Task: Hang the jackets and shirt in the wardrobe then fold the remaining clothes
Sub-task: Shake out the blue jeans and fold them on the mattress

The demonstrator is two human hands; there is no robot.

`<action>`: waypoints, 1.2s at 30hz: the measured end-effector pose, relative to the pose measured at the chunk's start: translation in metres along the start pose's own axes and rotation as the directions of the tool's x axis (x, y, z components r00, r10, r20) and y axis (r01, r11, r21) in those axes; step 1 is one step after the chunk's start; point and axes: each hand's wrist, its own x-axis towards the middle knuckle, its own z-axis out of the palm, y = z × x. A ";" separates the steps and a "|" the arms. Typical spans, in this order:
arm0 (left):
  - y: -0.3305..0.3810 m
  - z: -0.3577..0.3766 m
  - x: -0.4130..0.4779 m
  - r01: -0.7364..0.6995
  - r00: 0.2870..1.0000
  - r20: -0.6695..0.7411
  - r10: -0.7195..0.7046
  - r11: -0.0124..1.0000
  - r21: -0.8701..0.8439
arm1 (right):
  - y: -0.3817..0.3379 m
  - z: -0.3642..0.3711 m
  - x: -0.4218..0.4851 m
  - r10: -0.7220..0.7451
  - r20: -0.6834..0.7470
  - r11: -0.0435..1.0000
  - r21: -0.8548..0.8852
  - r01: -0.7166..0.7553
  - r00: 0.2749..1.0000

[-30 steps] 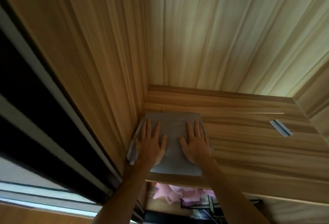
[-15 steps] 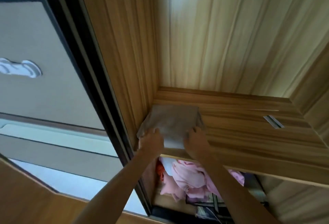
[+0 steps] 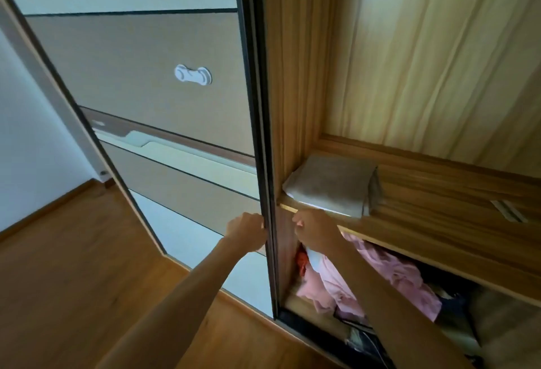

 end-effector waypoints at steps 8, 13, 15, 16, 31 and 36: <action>-0.118 -0.013 -0.098 0.245 0.968 0.049 -0.245 0.970 -0.002 | -0.114 0.060 -0.013 -0.164 0.249 0.983 -0.037 0.178 0.954; -0.212 -0.027 -0.191 0.439 0.893 0.118 -0.433 0.898 -0.027 | -0.215 0.117 -0.035 -0.307 0.332 0.938 -0.053 0.343 0.892; -0.250 -0.034 -0.233 0.521 0.850 0.128 -0.511 0.851 -0.065 | -0.259 0.141 -0.050 -0.364 0.352 0.911 -0.057 0.408 0.862; -0.270 -0.037 -0.256 0.566 0.821 0.141 -0.554 0.821 -0.072 | -0.280 0.155 -0.059 -0.391 0.358 0.897 -0.059 0.438 0.848; -0.458 -0.017 -0.559 0.921 0.354 0.104 -0.929 0.328 -0.209 | -0.571 0.315 -0.187 -0.688 0.603 0.549 0.070 0.833 0.403; -0.503 -0.016 -0.618 0.964 0.195 0.162 -0.967 0.159 -0.212 | -0.642 0.358 -0.216 -0.730 0.635 0.448 0.164 0.879 0.254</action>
